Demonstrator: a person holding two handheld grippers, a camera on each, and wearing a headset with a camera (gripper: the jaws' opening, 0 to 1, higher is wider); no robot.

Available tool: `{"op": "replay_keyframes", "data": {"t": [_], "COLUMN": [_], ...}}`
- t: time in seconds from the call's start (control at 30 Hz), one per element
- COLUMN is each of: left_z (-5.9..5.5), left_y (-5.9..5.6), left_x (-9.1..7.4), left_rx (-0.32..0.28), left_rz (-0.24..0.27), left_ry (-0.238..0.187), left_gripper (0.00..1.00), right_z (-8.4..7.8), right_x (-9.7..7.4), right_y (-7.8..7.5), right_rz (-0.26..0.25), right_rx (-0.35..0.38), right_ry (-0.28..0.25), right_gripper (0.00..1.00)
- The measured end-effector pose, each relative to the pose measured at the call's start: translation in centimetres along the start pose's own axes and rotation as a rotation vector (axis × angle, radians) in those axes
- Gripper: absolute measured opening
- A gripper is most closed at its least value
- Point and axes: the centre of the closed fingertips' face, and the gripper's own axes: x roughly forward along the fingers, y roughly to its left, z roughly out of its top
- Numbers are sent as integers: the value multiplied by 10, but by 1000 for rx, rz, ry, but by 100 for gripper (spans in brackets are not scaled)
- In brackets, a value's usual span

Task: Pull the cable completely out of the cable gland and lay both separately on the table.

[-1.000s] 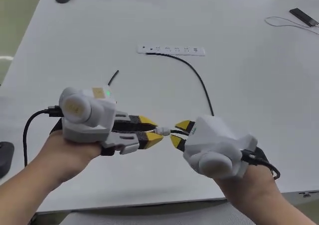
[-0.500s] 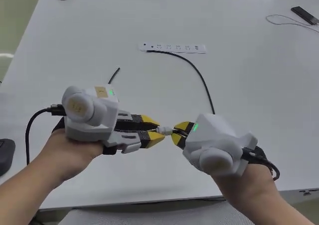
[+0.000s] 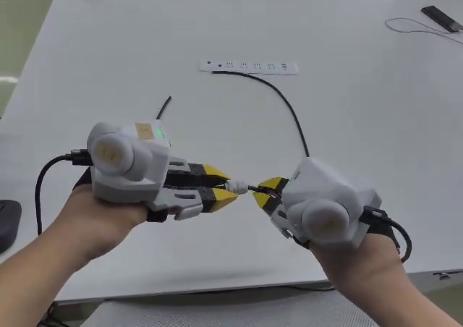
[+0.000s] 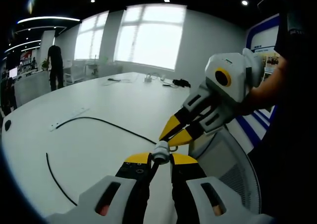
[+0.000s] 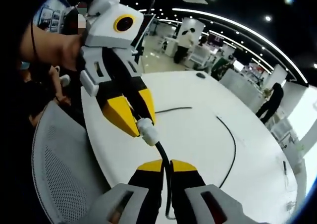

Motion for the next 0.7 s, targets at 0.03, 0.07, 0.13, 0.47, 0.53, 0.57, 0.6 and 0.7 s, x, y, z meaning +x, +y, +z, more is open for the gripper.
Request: {"op": "replay_keyframes", "data": {"t": [0.03,0.07,0.13,0.47,0.53,0.57,0.6,0.7], "left_z": [0,0,-1,1,1,1,1,1], "left_y": [0,0,0,-1,-1,-1,-1,-2], "left_x": [0,0,0,1,2,2,2,2], "left_rx": [-1,-3,-6,-14,-15,-18,-18,-15], "left_rz": [1,1,1,-3,-3,-4,-4,-4], "left_ry": [-1,0,0,-7,-10,-9,-8,-7], "left_gripper": [15,15,15,15,15,15,15,15], "right_z": [-3,-5,-11,-36,-41,-45,-46,-54], "right_x": [0,1,2,4,5,6,7,8], "right_y": [-1,-2,-5,-16,-19,-20,-20,-21], "right_rz": [1,-1,-4,-21,-36,-39,-38,-32], "right_rx": [19,33,52,202,189,190,199,304], "right_ry": [1,6,13,38,38,46,48,46], "right_gripper": [0,0,0,0,0,0,0,0]}}
